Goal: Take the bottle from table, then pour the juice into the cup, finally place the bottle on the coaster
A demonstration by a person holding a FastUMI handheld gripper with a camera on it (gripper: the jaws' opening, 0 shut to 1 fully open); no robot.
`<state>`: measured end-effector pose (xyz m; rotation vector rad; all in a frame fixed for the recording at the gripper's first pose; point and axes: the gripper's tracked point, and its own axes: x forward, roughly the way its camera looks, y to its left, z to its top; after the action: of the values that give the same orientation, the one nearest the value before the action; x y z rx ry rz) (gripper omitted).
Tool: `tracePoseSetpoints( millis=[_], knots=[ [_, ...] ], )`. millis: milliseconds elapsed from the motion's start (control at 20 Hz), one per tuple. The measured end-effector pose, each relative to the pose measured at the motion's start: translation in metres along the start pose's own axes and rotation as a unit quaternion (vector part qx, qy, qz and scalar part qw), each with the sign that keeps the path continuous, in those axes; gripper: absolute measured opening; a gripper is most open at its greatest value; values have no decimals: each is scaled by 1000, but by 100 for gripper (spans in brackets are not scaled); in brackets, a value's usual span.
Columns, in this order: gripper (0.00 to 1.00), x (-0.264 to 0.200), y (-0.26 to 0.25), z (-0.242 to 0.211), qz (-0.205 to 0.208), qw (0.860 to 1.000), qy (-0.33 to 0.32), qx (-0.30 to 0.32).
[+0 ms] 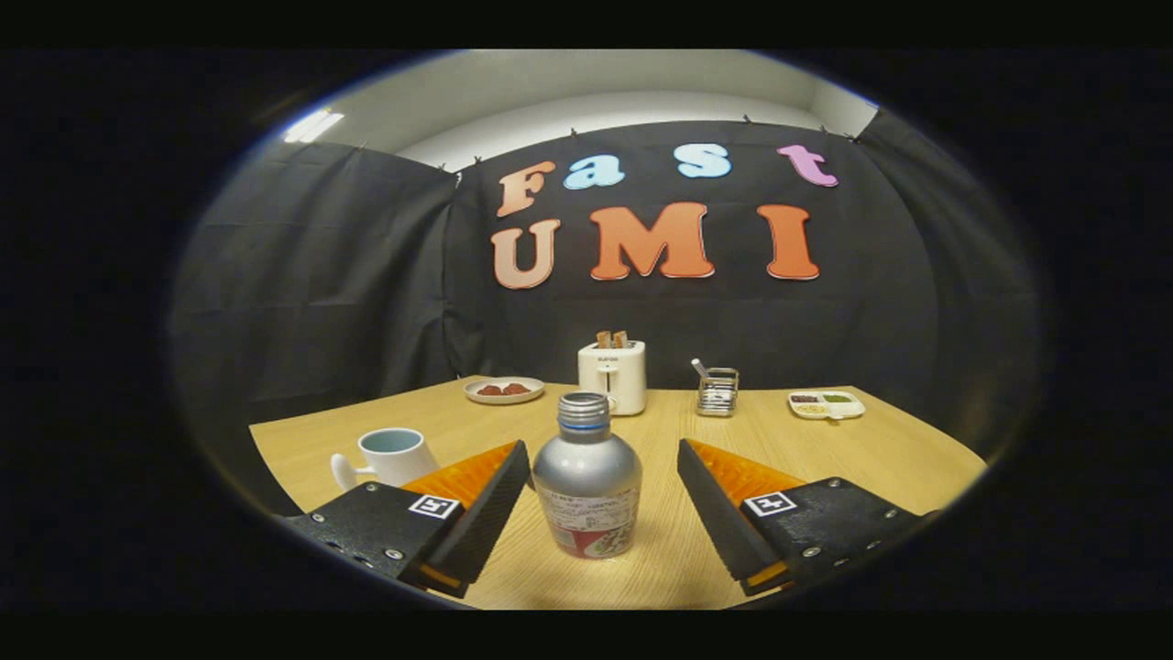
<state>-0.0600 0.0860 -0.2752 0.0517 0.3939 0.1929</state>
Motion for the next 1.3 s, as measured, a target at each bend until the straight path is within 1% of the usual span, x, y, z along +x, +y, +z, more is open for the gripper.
tracePoseSetpoints(
  millis=[350, 600, 700, 750, 800, 850, 1100, 1300],
  knots=[
    [97, 11, 4, -48, 1, 998, 63, 10],
    [96, 14, 6, -67, -5, 996, 87, 12],
    [93, 16, 8, -66, -7, 996, 87, 11],
    [86, 18, 10, -65, -8, 996, 88, 7],
    [81, 18, 11, -66, -8, 996, 93, 0],
    [79, 19, 13, -64, -6, 995, 95, -7],
    [78, 28, 22, -43, -8, 994, 90, -53],
    [79, 38, 35, -19, -8, 991, 80, -108]
  ],
)
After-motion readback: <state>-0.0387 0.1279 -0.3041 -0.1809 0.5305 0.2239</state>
